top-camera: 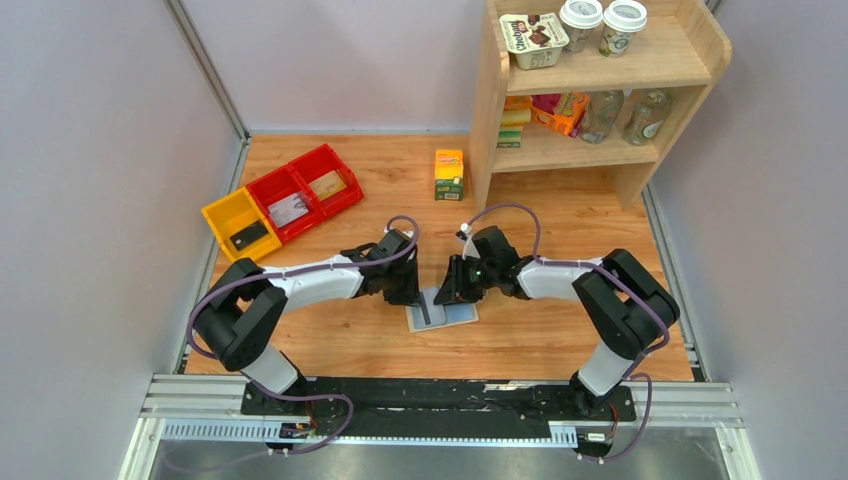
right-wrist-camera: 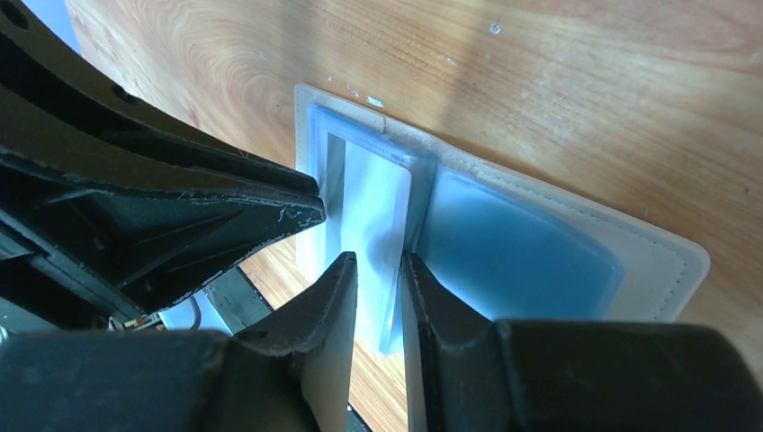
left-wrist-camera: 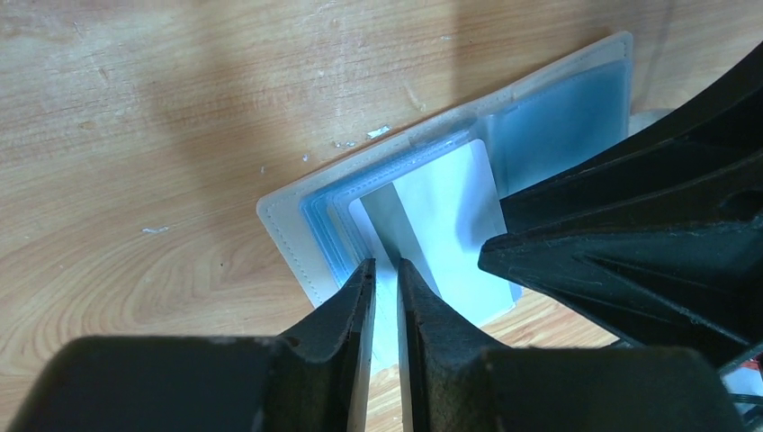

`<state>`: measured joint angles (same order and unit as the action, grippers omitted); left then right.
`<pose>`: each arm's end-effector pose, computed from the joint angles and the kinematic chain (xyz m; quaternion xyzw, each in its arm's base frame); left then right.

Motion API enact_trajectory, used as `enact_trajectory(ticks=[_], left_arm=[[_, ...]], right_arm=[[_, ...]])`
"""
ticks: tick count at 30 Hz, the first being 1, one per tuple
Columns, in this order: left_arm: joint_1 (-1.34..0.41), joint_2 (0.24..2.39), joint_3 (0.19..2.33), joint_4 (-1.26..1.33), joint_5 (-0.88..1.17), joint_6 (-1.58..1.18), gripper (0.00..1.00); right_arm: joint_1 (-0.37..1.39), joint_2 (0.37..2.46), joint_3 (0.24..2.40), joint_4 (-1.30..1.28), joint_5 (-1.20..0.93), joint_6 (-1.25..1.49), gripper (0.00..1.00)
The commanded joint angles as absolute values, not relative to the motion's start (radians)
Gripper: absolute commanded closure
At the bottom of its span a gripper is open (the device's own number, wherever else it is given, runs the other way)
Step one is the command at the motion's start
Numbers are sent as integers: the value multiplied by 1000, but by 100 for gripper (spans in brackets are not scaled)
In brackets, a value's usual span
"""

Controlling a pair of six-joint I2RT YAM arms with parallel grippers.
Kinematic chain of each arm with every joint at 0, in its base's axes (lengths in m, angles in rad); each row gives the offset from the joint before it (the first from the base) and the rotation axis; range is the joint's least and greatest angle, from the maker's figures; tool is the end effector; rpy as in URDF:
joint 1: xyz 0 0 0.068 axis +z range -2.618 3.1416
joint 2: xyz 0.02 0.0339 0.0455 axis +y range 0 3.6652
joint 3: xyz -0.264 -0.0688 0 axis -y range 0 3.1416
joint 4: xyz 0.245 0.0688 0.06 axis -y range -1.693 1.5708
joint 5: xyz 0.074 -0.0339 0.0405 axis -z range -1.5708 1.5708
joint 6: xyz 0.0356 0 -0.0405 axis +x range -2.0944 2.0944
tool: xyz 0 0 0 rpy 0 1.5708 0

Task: Take the credit cards out of the card holder
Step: Remove the credit card from the card holder.

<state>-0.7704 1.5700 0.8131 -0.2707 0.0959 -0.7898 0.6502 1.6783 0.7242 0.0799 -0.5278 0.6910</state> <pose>0.2098 -0.2084 0.1592 0.0035 0.9623 -0.2213 0.1580 0.2329 0.1996 0.1305 -0.0705 0.9090 0.3968 0.1058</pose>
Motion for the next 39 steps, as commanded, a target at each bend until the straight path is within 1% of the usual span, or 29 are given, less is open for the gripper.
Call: enact_trajectory(ticks=[1, 10, 13, 17, 19, 21, 23, 27, 34, 39], left_arm=[[-776, 1611, 827, -304, 78, -773, 79], [-776, 1617, 831, -311, 72, -767, 80], [-776, 1615, 830, -313, 72, -767, 80], [-776, 1617, 830, -311, 75, -767, 81], [-776, 1615, 830, -311, 75, -765, 81], [-776, 1615, 828, -311, 75, -765, 81], [-776, 1615, 830, -311, 75, -765, 82], [-775, 1615, 827, -310, 78, -767, 82], [-776, 1617, 828, -308, 81, -765, 82], [-776, 1617, 828, -307, 83, -765, 82]], right_arm=[[647, 1608, 722, 104, -552, 678, 73], [649, 1577, 727, 69, -539, 664, 71], [649, 1577, 729, 45, -519, 655, 68], [647, 1585, 726, 32, -500, 653, 67], [647, 1589, 729, 17, -483, 650, 65], [647, 1597, 732, 9, -471, 647, 64], [649, 1601, 729, 20, -482, 650, 66], [647, 1595, 718, 57, -506, 664, 74], [640, 1588, 693, 136, -563, 693, 79], [624, 1585, 661, 228, -620, 735, 85]])
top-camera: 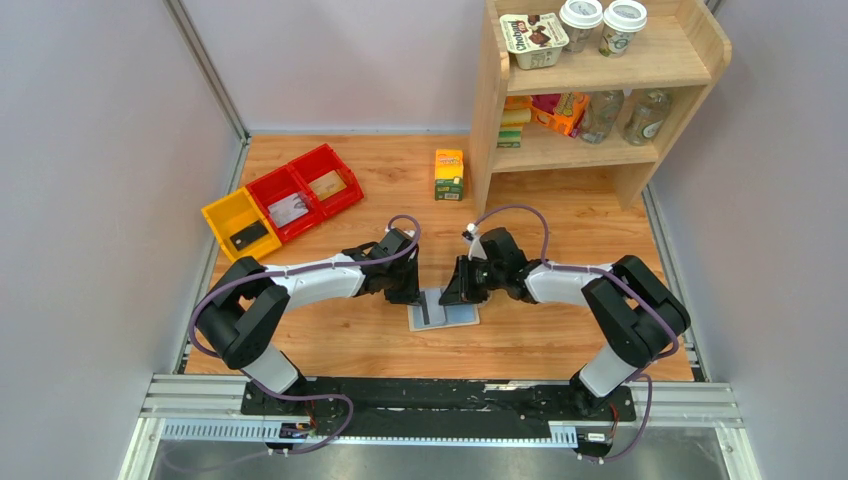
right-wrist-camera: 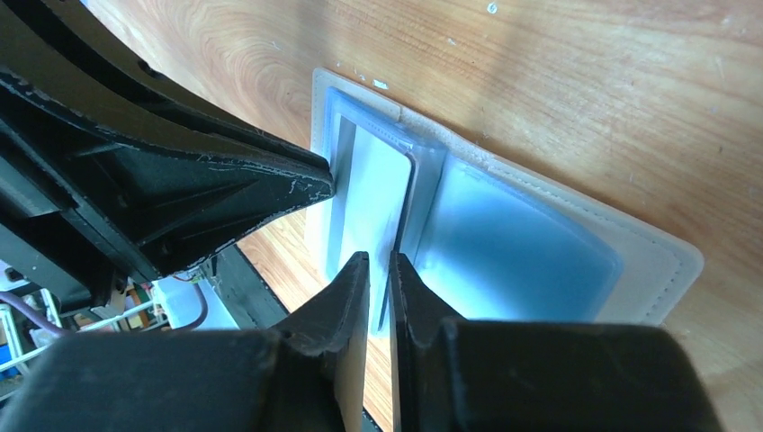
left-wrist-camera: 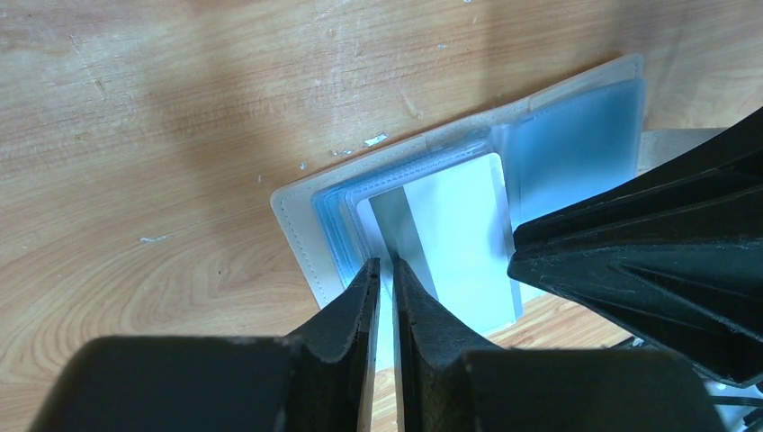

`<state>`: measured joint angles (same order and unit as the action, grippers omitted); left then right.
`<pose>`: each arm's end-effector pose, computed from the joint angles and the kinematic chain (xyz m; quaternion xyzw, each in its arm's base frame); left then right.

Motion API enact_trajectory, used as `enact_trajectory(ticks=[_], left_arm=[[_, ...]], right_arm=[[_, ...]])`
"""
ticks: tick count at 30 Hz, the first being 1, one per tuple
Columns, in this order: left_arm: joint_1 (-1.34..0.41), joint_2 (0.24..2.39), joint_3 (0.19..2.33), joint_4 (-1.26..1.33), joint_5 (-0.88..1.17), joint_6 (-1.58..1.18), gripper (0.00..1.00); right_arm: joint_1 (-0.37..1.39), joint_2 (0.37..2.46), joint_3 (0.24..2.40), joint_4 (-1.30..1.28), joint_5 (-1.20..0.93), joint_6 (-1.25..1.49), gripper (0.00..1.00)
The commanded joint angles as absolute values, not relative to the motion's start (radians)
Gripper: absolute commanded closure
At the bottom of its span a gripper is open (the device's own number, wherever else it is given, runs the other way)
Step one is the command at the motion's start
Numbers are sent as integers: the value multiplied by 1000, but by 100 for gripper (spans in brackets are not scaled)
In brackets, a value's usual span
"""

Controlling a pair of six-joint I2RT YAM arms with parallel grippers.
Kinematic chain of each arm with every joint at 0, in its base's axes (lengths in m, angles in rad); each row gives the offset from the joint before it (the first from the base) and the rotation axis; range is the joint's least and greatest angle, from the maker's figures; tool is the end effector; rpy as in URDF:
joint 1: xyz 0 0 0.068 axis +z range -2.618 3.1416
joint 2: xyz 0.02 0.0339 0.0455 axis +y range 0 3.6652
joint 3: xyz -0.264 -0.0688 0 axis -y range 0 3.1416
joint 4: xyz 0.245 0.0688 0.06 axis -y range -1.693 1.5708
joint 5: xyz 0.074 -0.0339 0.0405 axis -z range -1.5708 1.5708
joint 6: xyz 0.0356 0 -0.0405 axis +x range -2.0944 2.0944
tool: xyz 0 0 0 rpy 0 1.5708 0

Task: Take the credit cards out of the card holder
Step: Remove the credit card from the card holder.

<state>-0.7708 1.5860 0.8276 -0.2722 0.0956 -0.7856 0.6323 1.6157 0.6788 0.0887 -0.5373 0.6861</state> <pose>0.2124 -0.2110 0.1587 0.0056 0.9627 -0.2199 0.1575 0.2268 0.1887 0.1369 -0.0695 0.9041 0.4050 0.1173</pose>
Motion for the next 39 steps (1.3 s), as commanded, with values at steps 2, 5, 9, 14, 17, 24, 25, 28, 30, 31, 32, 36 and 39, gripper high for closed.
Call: enact_trajectory(ticks=[2, 5, 9, 14, 17, 24, 25, 28, 30, 31, 32, 36, 39], left_arm=[[-776, 1618, 828, -305, 84, -764, 82], [-775, 1621, 827, -302, 87, -764, 83], [-776, 1620, 830, -299, 91, -762, 84], [-776, 1620, 828, -298, 91, -764, 84], [-776, 1620, 830, -298, 91, -762, 85], [-776, 1623, 831, -298, 92, -761, 85], [-776, 1623, 833, -298, 92, -761, 85], [-776, 1623, 830, -296, 92, -761, 85], [-776, 1623, 830, -296, 92, -761, 85], [-776, 1623, 830, -296, 92, -761, 85], [-776, 1623, 830, -296, 94, -761, 85], [-776, 1621, 828, -296, 92, -762, 85], [-776, 1621, 828, -296, 92, -762, 85]], right_arm=[[623, 1588, 658, 258, -646, 747, 85], [623, 1600, 664, 273, -657, 759, 84], [623, 1624, 683, 227, -626, 767, 79], [623, 1637, 715, 97, -522, 723, 76], [623, 1638, 712, 89, -514, 719, 76], [624, 1647, 729, 48, -491, 704, 72], [624, 1649, 730, 48, -497, 703, 72], [626, 1646, 723, 77, -521, 710, 72], [626, 1644, 724, 84, -537, 712, 73], [626, 1644, 726, 92, -554, 713, 73], [626, 1641, 726, 101, -566, 716, 73], [626, 1617, 721, 130, -609, 727, 76], [626, 1600, 718, 147, -632, 733, 78]])
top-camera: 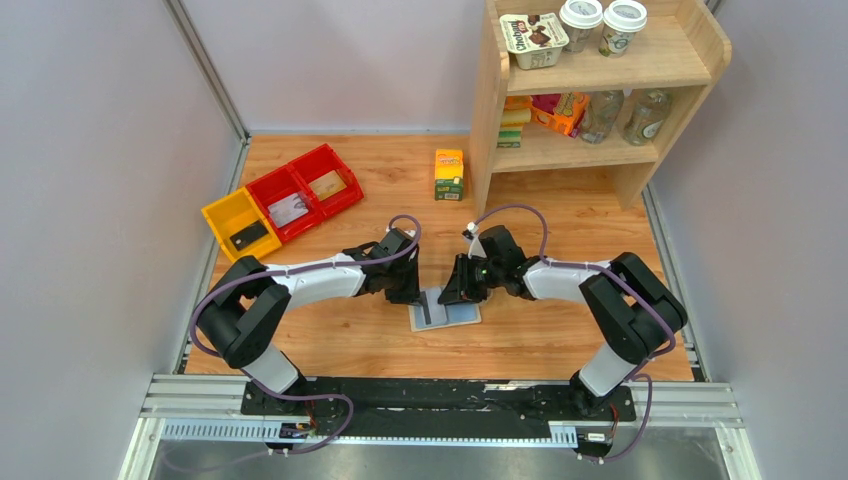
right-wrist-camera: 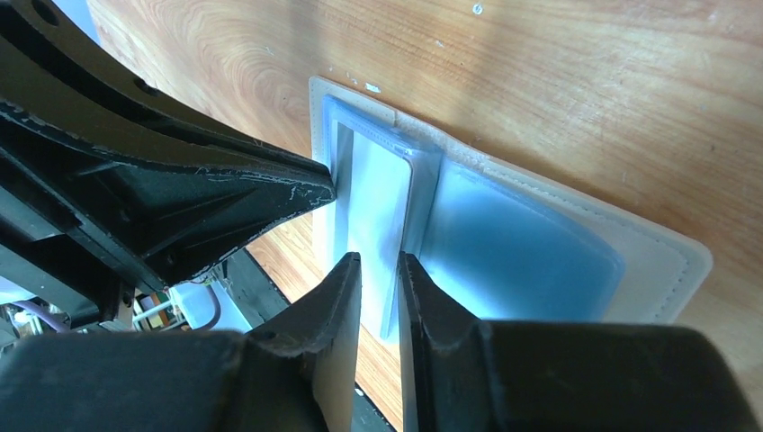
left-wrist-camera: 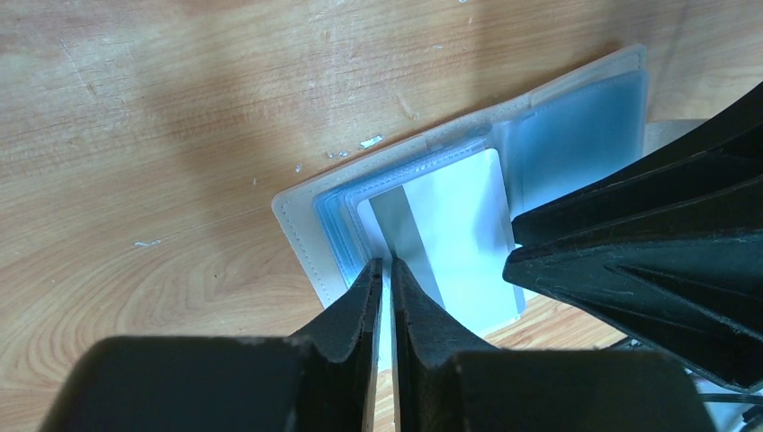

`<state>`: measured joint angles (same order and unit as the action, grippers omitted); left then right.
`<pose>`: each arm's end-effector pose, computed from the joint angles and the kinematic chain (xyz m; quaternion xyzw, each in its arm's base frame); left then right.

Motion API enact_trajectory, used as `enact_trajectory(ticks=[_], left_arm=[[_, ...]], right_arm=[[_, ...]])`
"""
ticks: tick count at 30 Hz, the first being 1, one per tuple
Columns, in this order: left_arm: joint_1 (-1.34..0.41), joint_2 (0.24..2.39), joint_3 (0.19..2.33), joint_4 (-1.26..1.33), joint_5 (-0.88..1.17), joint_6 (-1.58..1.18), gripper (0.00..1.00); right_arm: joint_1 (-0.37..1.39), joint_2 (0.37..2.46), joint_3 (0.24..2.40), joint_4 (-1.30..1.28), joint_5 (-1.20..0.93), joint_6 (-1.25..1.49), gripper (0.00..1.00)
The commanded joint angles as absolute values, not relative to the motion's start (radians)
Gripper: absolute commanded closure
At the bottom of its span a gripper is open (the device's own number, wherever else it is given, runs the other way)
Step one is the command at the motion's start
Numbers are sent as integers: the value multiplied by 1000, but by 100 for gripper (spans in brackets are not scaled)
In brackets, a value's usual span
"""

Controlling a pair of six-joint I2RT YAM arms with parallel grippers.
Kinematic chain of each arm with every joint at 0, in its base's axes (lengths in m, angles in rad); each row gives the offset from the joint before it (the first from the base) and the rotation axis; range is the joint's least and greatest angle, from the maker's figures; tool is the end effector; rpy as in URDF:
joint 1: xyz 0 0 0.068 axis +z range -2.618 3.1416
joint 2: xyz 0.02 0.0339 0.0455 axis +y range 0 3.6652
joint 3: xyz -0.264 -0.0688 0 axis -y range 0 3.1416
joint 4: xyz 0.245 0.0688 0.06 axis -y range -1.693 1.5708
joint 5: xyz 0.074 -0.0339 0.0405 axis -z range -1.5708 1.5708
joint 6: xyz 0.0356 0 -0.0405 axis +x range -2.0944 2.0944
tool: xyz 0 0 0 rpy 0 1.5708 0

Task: Take the credit cards out of the card holder
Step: Remove the credit card from the card holder.

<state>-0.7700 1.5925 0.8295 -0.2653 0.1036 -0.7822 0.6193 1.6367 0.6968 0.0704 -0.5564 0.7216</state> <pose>0.2134 -0.2120 0.1578 0.0080 0.9622 -0.2230 0.1560 0.2314 0.1881 0.1348 -0.0480 0.9067 0.4073 0.0985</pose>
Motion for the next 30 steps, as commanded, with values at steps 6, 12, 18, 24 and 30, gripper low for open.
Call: enact_trajectory(ticks=[6, 12, 18, 24, 30], left_arm=[[-776, 1623, 828, -296, 94, -761, 85], [-776, 1621, 827, -293, 97, -761, 86], [-778, 1618, 827, -288, 100, -759, 87], [-779, 1615, 825, -288, 97, -759, 87], [-779, 1623, 825, -285, 103, -759, 87]], right_arm=[[623, 1577, 696, 205, -658, 768, 82], [618, 1600, 701, 250, -695, 816, 85], [626, 1672, 719, 255, -699, 819, 85], [637, 1727, 723, 275, -698, 828, 84], [635, 1732, 719, 267, -683, 827, 94]])
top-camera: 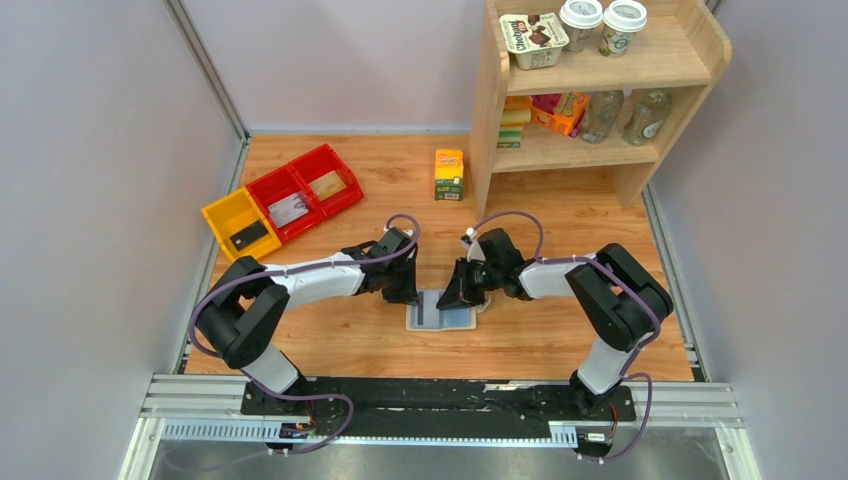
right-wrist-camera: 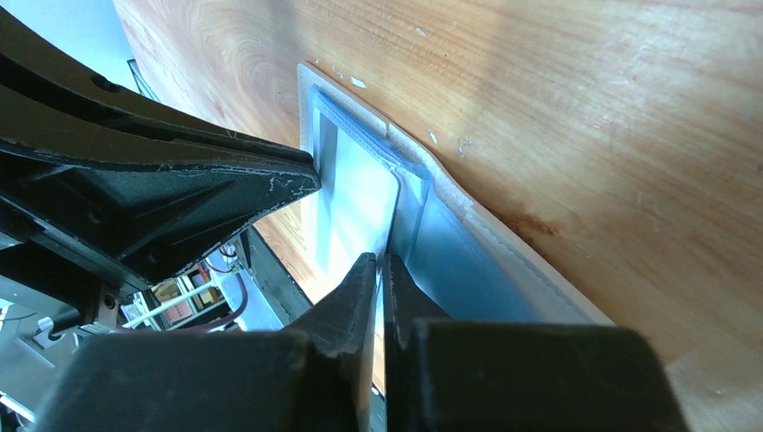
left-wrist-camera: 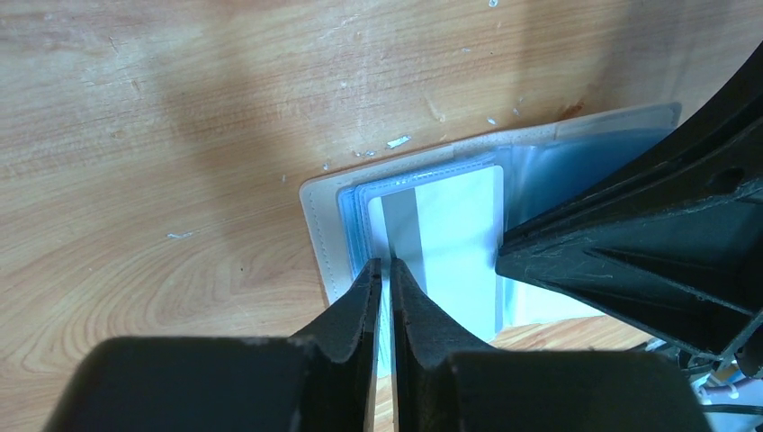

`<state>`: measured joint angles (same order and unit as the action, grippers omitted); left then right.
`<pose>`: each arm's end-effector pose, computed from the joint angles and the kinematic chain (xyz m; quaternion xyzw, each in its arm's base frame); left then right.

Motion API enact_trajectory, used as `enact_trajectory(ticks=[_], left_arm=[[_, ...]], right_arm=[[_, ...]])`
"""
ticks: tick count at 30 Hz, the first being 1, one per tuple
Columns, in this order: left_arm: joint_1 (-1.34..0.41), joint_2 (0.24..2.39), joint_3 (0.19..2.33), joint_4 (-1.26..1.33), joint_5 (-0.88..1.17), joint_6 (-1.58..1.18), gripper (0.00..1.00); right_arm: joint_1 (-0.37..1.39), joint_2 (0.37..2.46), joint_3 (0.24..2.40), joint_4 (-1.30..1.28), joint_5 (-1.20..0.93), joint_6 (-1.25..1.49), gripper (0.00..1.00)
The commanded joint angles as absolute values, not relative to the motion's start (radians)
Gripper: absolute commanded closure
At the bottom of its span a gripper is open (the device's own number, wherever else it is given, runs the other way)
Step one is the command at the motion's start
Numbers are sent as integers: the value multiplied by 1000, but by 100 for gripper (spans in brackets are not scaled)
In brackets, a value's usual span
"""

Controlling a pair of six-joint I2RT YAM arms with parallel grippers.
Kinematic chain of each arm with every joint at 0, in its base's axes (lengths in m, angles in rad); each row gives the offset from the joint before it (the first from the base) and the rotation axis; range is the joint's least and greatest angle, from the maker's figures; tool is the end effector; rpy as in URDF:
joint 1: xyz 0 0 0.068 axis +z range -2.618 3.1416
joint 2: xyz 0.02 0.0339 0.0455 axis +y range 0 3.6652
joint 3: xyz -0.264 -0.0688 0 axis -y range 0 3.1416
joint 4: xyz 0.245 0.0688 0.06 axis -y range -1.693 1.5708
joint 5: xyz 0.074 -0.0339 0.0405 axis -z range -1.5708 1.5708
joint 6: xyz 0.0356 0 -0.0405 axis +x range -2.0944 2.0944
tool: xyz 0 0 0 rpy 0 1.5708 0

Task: Take the credit cards out of the card holder
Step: Remove the credit card from the card holder.

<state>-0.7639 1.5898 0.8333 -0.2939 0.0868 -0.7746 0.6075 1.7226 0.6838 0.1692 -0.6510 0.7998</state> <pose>0.2136 -0.2089 0.1579 0.0060 0.9655 -0.2089 0.1555 0.2356 0.1901 0.1156 -0.0239 0.8963 0.4395 0.0538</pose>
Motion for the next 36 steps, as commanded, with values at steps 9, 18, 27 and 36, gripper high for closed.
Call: enact_trajectory(ticks=[9, 18, 27, 36], left_arm=[[-776, 1559, 810, -301, 54, -773, 79], [-784, 1483, 859, -325, 97, -761, 58], [-796, 1540, 831, -264, 109, -785, 68], [-796, 1574, 787, -224, 104, -799, 78]], right_arm=[[604, 1651, 701, 157, -618, 770, 100], [606, 1545, 701, 54, -525, 733, 69], [615, 1583, 684, 87, -525, 741, 62], [640, 1646, 672, 176, -541, 767, 57]])
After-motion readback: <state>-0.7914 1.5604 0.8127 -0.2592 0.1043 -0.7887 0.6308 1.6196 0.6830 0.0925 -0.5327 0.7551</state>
